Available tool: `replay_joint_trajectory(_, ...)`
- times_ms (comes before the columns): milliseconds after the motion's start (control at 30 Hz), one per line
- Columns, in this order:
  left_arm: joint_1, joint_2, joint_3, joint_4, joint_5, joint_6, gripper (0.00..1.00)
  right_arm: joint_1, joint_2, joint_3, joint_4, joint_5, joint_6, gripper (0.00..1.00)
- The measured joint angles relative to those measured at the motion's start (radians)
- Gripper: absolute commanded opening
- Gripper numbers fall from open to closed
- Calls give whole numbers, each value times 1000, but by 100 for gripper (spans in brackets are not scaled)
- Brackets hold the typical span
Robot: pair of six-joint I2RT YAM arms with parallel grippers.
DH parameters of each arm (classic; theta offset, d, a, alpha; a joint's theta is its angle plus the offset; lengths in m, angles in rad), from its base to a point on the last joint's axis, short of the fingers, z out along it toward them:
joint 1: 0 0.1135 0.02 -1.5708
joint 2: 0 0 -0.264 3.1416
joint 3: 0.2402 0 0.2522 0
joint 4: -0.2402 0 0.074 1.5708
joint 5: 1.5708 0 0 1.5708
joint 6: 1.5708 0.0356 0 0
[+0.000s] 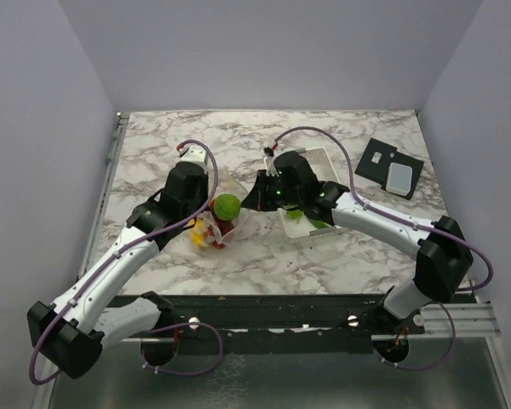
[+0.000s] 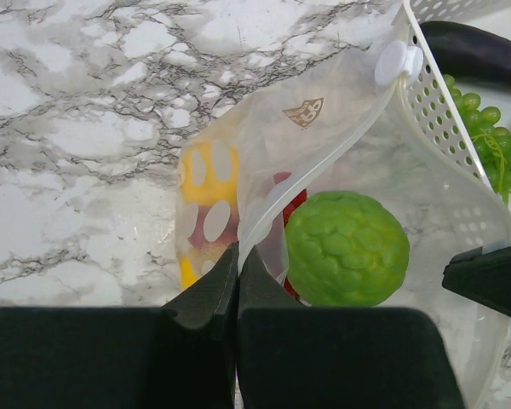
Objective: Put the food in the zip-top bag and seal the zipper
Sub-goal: Adjust the zipper food storage bag at the center of the board.
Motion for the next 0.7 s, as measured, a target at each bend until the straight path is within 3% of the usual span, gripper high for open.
replay_joint_trajectory(300,0,-23,97,-109,63,-23,0,0,-84,86,-171,-12,-130,1)
replay_joint_trajectory(700,0,-21,175,-216,259,-46,0,0,-183,171,-359,3,-253,1)
